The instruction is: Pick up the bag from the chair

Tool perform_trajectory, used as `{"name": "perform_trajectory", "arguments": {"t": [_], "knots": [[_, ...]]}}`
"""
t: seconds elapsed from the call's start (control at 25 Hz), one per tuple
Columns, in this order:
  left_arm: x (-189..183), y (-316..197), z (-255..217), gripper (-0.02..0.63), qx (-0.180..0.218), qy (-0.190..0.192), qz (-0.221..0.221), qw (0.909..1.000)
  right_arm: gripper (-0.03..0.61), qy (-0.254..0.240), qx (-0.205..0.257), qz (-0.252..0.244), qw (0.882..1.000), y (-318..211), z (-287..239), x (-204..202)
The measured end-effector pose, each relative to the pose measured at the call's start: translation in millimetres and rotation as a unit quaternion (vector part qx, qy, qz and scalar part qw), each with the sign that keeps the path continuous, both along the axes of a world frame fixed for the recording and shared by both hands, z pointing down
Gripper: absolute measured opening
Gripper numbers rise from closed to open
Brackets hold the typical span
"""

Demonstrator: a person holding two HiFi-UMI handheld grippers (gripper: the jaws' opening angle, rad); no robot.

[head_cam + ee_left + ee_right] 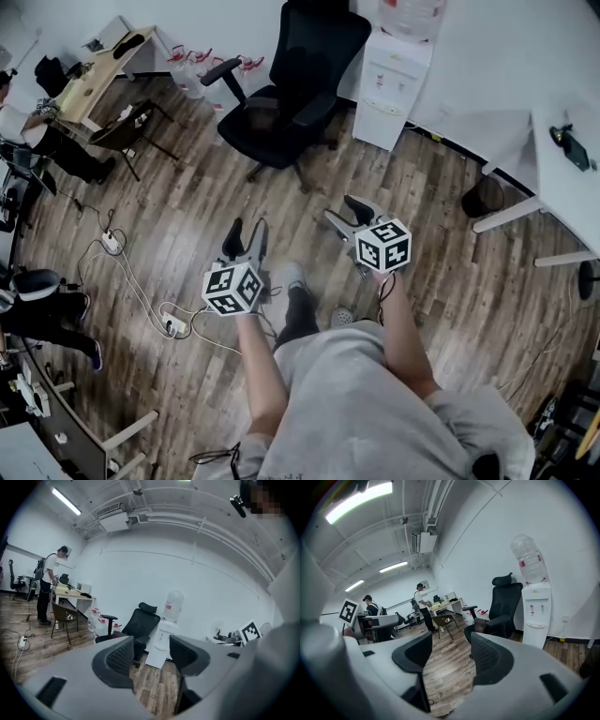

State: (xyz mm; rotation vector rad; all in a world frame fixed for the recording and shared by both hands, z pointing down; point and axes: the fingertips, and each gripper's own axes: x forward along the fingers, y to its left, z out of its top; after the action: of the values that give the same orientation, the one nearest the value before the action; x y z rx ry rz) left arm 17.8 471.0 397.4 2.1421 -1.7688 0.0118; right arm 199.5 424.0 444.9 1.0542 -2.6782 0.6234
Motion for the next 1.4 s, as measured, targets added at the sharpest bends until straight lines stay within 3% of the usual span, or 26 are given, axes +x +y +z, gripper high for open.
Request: {"name": "perform_trajectory", "arguments": {"t": [0.28,0.68,0.84,1.4], "knots": [[-28,-85,-11,0.241,0.008,0.009,0.019,0.9997,0.308,-0.005,0.006,0.021,1.0,-74,-17,-25],[-98,-173,-15,0.255,0.006,0.022,0.027,0.9994,0.302,0.008,-0.009,0.024,1.0,-153,-15,-97],[-130,-197,-10,0.232,0.005,0.03,0.025,0.9992,0.302,0.044,-0.022,0.015,0.999,-173,-1,-129],[-223,-248,-16,0.232,0.02,0.029,0.024,0.9991,0.307,0.038,-0.014,0.025,0.999,-230,-7,-209]]}}
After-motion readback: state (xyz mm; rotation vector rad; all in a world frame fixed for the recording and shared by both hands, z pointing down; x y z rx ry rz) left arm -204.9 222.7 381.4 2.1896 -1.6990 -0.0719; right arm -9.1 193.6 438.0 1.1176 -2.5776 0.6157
